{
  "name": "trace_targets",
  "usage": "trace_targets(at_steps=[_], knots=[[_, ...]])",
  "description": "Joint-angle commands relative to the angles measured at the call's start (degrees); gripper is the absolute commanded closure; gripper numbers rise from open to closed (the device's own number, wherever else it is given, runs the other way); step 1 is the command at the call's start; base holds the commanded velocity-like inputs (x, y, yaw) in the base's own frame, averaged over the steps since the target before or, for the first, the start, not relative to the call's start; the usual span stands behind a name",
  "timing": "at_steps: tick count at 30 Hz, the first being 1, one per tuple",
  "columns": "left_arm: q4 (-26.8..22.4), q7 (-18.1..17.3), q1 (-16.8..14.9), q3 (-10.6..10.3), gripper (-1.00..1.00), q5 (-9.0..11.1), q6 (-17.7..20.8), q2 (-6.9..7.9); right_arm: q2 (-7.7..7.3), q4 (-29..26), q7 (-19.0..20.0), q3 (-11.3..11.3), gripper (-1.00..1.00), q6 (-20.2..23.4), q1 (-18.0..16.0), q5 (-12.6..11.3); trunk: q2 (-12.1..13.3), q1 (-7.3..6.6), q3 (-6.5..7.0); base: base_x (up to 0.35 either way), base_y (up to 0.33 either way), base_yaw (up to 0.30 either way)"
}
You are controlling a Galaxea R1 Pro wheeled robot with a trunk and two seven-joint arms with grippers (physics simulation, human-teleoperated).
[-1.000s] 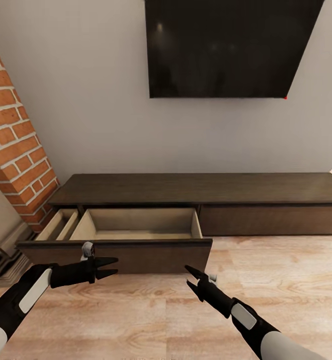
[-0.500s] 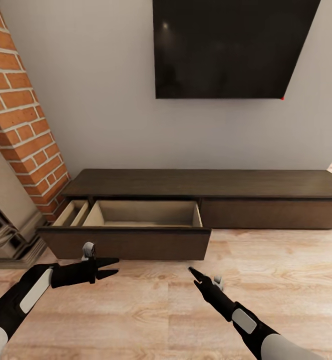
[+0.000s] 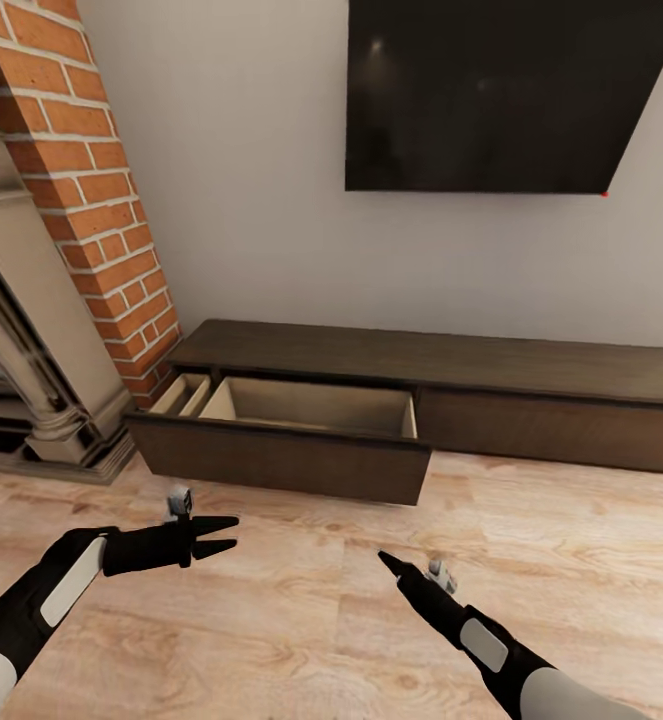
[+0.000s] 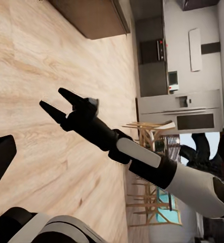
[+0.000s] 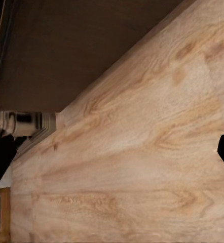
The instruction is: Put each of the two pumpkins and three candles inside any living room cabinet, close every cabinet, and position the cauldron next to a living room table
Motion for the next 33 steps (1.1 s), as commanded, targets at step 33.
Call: trace_targets(at_steps=[33], knots=[[0.15,-0.11,-0.07,0.90,-1.00,-0.08,0.12,1.06,0.02,-18.84,-19.88,7.18,-1.00,0.35,-0.81,22.06,-0.02,-0.03,-1.14,-0.225,-0.268,0.246]])
